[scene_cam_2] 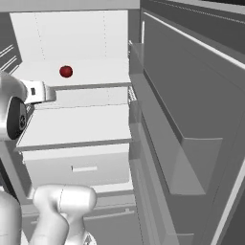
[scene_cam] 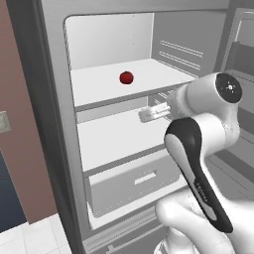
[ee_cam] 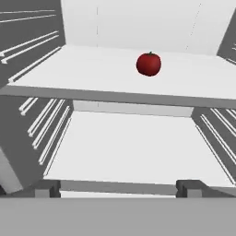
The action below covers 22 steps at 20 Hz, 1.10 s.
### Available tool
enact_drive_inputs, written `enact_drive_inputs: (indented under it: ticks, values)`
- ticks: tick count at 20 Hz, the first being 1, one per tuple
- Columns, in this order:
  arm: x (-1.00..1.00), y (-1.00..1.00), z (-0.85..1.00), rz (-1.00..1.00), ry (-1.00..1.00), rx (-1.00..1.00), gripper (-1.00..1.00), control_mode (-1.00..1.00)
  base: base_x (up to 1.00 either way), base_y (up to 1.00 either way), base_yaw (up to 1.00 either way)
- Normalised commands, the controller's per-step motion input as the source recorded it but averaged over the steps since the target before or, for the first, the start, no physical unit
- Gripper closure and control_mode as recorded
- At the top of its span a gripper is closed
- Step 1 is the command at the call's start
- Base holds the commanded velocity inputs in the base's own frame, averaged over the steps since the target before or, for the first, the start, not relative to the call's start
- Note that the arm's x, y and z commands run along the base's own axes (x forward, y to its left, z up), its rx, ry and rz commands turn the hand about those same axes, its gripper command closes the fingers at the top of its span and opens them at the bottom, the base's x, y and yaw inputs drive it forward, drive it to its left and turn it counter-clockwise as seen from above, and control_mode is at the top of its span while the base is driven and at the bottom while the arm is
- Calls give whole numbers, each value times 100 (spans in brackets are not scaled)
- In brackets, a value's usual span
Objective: Place one tomato and one fish in each tupperware on the nearby counter, to pack two identical lunches.
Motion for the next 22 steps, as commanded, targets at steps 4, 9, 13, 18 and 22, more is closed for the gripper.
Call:
enact_drive_inputs:
  ticks: [4, 9, 13, 18, 22]
  values:
    - [46, -20, 75, 16, -6, -20, -100, -100, 0, 0, 0]
    - [25, 4, 11, -2, -4, -2, -100, -100, 0, 0, 0]
    - [94, 1, 0, -27, 0, 1, -100, -100, 0, 0, 0]
    - [55, -8, 0, -9, 0, 6, -100, -100, 0, 0, 0]
    - [84, 0, 0, 0, 2, 5, -100, -100, 0, 0, 0]
